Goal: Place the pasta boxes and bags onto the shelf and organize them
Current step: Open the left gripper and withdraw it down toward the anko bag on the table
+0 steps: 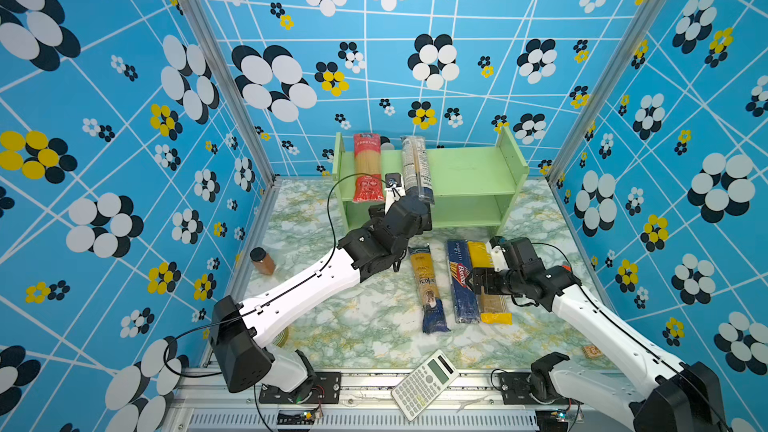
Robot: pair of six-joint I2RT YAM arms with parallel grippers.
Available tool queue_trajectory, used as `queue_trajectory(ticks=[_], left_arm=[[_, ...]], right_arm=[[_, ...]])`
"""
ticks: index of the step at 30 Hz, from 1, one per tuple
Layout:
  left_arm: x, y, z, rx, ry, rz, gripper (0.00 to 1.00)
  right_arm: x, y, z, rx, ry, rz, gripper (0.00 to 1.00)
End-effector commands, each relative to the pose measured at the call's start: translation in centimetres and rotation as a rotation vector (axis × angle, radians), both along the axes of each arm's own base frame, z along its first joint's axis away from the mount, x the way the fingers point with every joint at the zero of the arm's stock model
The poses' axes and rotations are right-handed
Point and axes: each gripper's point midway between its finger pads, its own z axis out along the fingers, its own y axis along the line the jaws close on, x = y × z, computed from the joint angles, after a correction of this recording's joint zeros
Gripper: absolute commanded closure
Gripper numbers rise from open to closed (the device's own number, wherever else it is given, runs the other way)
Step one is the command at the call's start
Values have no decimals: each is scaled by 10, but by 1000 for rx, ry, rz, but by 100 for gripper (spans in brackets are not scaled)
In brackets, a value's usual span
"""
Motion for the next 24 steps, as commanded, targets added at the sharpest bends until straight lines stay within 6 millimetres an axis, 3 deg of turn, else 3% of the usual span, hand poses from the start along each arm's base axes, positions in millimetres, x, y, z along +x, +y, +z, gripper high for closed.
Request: queue_trajectory(ticks=[1, 10, 24], left_arm=[[-12, -1, -10, -31, 16, -17, 1], [-41, -4, -64, -9, 112, -93, 1], [-76, 12, -138, 48, 233, -160, 1]], right_arm=[[-3, -5, 13, -26, -20, 1, 3], [-5, -5, 19, -26, -28, 16, 3], [-6, 4, 19, 9, -46, 4, 4]])
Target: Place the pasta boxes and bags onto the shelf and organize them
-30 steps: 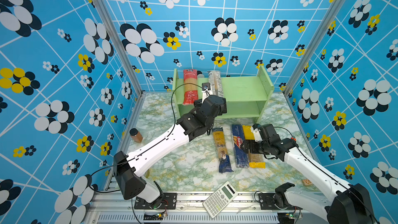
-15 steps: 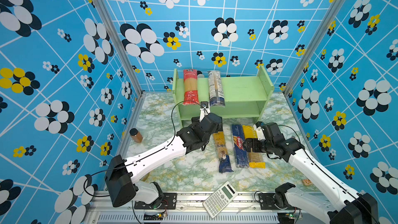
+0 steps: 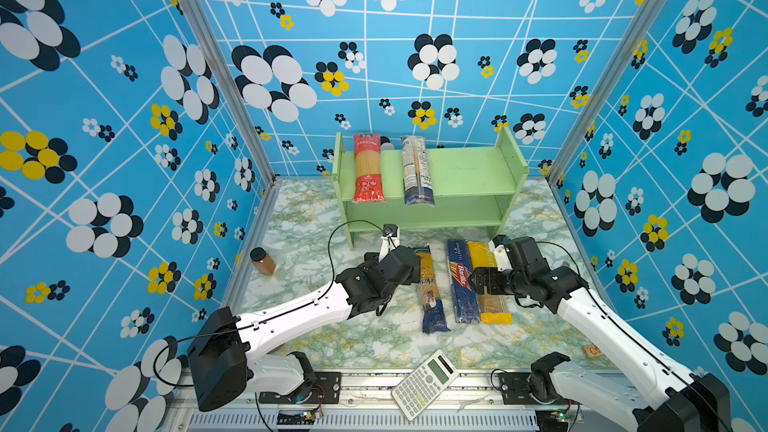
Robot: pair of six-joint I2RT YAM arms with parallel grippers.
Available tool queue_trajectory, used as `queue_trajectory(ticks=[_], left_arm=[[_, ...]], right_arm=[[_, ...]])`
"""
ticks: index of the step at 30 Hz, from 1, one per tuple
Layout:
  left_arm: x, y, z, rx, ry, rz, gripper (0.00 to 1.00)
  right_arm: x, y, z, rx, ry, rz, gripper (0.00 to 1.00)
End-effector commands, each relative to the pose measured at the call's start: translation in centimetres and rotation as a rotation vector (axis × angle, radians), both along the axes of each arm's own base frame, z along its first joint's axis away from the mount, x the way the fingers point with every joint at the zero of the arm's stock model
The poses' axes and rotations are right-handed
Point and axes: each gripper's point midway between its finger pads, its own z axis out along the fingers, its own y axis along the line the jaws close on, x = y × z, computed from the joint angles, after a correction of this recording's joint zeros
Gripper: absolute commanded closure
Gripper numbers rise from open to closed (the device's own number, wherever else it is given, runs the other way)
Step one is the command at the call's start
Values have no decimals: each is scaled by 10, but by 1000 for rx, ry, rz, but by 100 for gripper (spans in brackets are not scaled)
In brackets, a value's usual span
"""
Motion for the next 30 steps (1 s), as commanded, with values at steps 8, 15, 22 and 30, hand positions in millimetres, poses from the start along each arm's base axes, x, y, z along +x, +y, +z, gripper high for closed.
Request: queue_trajectory(ticks=[8, 15, 22, 30], left_arm=[[-23, 13, -42, -1, 80, -24, 1], [-32, 25, -64, 33, 112, -27, 1], [-40, 39, -78, 48, 122, -21, 1], [-46, 48, -95, 4, 148, -43, 1]], right_arm=[[0, 19, -1, -35, -26, 16, 4], [4, 37, -12, -107, -39, 42, 4], [11, 57, -24, -216, -55, 78, 4], [18, 69, -32, -272, -66, 76, 4]])
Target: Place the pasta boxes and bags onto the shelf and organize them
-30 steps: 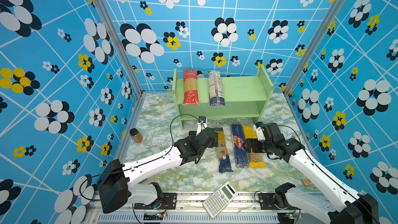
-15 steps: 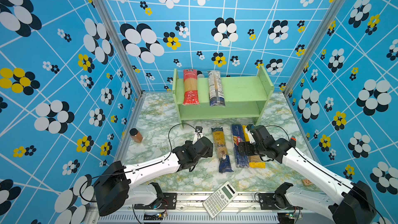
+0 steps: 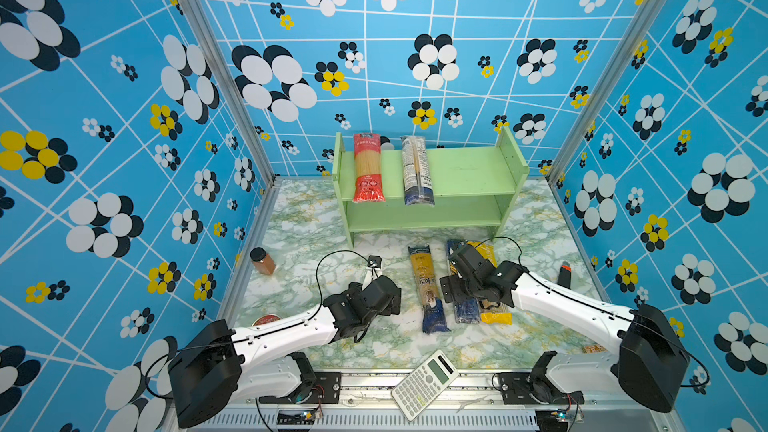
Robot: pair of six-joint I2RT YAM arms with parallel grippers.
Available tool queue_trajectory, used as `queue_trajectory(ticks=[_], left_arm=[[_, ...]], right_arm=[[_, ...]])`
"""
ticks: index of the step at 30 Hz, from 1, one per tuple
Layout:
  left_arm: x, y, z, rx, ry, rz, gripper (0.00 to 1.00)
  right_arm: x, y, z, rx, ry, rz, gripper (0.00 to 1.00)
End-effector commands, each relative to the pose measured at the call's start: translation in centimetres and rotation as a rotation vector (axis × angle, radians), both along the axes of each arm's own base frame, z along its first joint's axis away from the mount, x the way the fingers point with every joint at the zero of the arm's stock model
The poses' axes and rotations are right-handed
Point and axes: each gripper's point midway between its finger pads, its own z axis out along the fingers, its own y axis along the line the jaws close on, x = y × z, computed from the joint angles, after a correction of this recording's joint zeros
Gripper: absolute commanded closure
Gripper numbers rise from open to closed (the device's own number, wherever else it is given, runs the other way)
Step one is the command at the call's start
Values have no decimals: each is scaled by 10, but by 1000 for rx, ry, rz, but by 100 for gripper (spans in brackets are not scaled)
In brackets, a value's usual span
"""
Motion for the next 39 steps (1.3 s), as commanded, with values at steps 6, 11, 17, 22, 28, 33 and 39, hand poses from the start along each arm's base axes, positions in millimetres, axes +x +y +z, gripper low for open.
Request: queue_trajectory(ticks=[6, 11, 17, 22, 28, 33, 39], left_arm=[[-1, 4, -12, -75, 23, -22, 1], [-2, 8, -23, -74, 55, -15, 1], [-3, 10, -28, -72, 74, -11, 1], [-2, 11, -29, -79, 75, -7, 1], [-4, 13, -31, -82, 83, -10, 1], [-5, 15, -31, -79, 86, -9, 1], [-3, 15, -28, -89, 80, -8, 1]], right_arm=[[14, 1, 5, -82, -61, -46, 4], [17, 3, -4, -129, -56, -55, 4], [20, 11, -14, -204, -65, -52, 4], [24, 18, -23, -293, -64, -49, 4], [25, 23, -32, -362, -63, -52, 3], [26, 25, -33, -363, -68, -52, 3], [27, 11, -25, -427, -99, -79, 3]])
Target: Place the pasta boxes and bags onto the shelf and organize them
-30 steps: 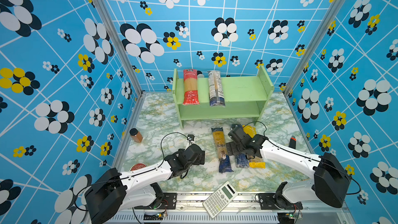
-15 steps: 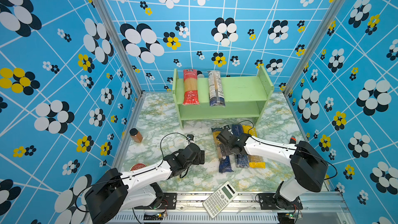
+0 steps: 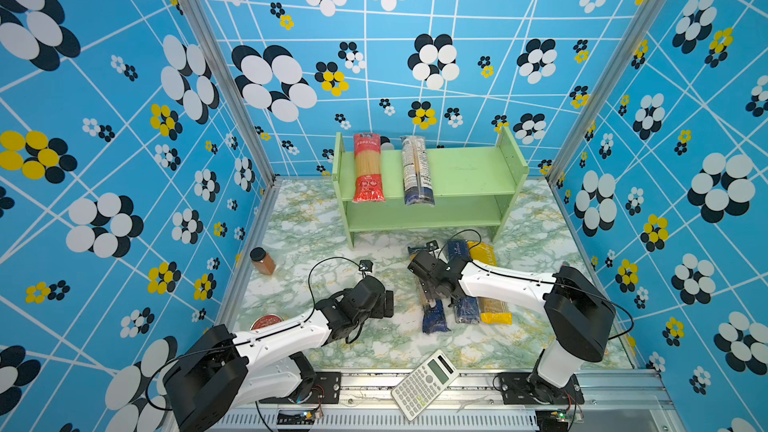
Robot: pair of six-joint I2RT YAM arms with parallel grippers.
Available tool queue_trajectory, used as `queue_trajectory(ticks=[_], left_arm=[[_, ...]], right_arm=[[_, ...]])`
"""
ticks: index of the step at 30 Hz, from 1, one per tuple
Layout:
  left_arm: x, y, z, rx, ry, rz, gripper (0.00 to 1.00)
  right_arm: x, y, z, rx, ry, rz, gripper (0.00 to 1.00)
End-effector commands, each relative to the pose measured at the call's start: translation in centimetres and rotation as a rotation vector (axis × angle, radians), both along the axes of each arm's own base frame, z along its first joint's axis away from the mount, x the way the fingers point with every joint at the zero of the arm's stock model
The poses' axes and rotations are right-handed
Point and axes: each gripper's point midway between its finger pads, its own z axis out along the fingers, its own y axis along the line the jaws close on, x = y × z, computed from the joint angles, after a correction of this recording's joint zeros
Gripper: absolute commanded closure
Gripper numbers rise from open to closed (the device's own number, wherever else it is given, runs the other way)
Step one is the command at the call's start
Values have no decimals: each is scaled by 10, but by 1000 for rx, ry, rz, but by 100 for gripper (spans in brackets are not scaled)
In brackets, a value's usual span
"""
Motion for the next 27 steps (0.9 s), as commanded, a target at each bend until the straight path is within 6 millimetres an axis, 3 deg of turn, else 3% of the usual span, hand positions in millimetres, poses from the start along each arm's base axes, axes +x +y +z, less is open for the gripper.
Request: queue_trajectory(ticks=[1, 14, 21, 27], left_arm=[[-1, 3, 0, -2, -4, -4, 1], [-2, 4, -2, -1, 10, 0, 1], [-4, 6, -2, 4, 20, 2, 1], [-7, 13, -3, 13, 21, 13, 1]], right_arm=[[-2, -16, 2, -94, -13, -27, 3], [-9, -22, -9, -125, 27, -35, 2], [-8, -2, -18, -108, 48, -4, 2], [-3, 29, -19, -58, 52, 42, 2]])
